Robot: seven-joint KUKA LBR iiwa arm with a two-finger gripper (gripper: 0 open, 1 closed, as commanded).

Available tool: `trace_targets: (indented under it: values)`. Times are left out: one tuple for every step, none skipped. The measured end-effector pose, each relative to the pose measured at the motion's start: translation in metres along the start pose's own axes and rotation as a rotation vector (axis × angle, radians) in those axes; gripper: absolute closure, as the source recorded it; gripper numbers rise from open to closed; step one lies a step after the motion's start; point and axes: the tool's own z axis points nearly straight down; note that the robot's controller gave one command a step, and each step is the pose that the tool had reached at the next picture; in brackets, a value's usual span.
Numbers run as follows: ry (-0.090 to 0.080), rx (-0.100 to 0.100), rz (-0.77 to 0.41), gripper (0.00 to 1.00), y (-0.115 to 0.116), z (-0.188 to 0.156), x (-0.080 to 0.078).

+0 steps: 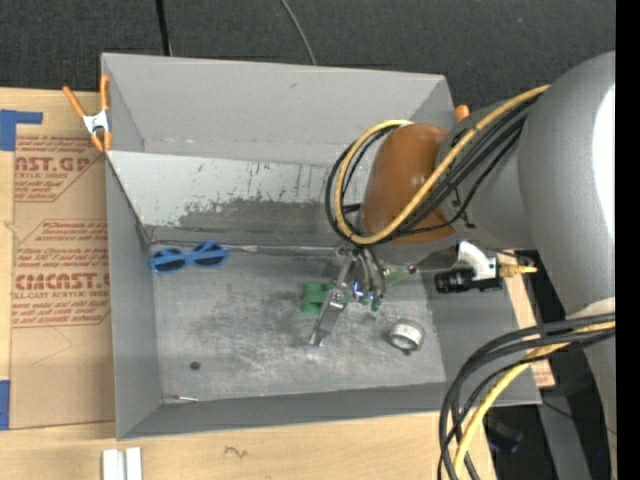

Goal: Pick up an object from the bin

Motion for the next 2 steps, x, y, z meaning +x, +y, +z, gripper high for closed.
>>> trace_targets:
  values:
    - [-0.009,-0.003,0.135,0.0,-0.0064,0.0274,-0.0016]
    - [-0.005,-0.002,0.134,0.0,-0.0055,0.0263,-0.0027]
